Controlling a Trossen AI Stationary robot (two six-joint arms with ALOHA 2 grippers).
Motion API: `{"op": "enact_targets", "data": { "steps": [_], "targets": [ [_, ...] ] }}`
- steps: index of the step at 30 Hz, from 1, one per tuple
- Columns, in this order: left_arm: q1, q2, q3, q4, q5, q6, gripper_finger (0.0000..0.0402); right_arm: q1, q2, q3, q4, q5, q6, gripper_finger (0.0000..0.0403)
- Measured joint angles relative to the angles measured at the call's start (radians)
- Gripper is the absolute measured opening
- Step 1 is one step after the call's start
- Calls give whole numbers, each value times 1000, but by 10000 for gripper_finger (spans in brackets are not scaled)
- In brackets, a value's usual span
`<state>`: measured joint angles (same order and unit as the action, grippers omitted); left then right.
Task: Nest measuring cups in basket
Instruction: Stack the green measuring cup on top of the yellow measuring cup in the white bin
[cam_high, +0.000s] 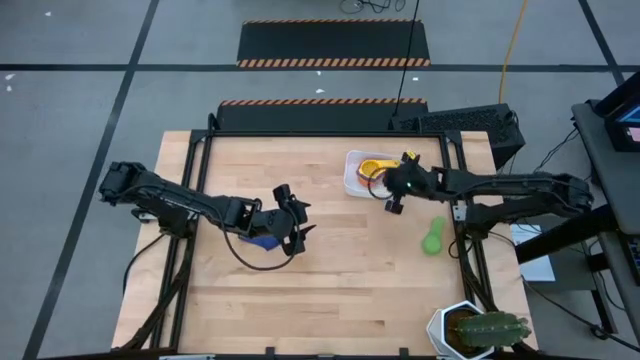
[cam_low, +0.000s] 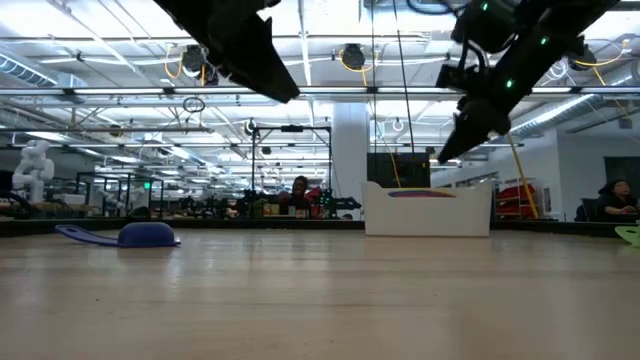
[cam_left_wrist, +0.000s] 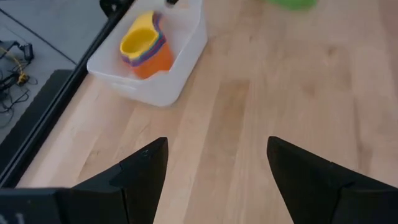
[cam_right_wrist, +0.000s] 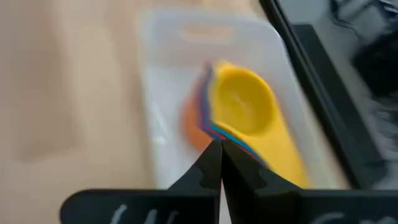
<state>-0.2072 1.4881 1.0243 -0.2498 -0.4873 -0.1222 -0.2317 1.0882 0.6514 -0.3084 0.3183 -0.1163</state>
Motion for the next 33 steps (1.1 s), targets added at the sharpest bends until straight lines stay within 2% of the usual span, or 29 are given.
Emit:
{"op": "enact_targets", "data": {
  "steps": [6, 13, 20, 25, 33],
  "targets": [
    [18, 49, 0, 59, 24, 35, 273, 149, 3, 103, -196, -62, 273, 0],
    [20, 57, 0, 42, 42, 24, 273, 295, 92, 271, -583, -83, 516, 0],
    [-14, 57, 0, 44, 43, -9, 273, 351, 204, 318, -905, -282, 753, 0],
    [-24, 57, 0, 55, 42, -11, 273, 352, 292, 318, -1087, -339, 803, 0],
    [-24, 57, 0, 68, 42, 5, 273, 351, 375, 318, -1091, -356, 769, 0]
  ]
}}
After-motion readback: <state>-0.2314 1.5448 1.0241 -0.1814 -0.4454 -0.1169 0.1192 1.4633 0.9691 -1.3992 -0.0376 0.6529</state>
